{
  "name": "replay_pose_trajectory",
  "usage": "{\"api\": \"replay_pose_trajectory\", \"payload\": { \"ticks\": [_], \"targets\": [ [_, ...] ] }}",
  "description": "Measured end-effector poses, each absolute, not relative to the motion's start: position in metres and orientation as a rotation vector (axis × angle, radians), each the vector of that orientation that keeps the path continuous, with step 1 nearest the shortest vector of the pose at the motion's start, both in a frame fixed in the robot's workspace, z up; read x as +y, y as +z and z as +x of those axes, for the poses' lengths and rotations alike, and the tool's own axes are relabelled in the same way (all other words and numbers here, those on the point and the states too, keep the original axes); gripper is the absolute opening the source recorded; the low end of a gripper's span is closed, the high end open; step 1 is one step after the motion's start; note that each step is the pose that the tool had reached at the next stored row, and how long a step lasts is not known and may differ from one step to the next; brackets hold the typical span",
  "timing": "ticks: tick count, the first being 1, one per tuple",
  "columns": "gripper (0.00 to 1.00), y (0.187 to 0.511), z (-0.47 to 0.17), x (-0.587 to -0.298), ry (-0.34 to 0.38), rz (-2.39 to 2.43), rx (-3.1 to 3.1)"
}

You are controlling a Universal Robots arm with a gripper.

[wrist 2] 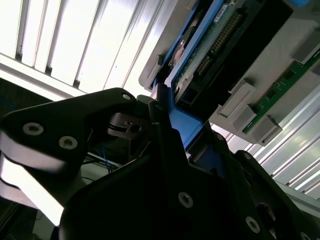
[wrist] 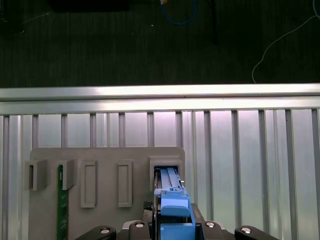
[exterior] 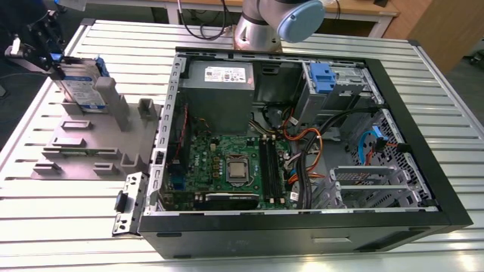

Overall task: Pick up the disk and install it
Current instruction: 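Pick up the disk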

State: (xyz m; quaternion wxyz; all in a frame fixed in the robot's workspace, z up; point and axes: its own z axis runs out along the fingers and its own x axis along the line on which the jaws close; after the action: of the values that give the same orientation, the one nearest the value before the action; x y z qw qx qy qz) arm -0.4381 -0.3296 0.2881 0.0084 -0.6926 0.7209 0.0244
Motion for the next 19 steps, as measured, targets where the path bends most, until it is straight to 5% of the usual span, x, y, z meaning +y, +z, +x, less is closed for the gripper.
{"api": "replay_pose_trajectory", "payload": {
  "ticks": [19],
  "targets": [
    [0.37,0.2945,-0.4381,-0.3296,0.076,-2.164,2.253]
  ]
}}
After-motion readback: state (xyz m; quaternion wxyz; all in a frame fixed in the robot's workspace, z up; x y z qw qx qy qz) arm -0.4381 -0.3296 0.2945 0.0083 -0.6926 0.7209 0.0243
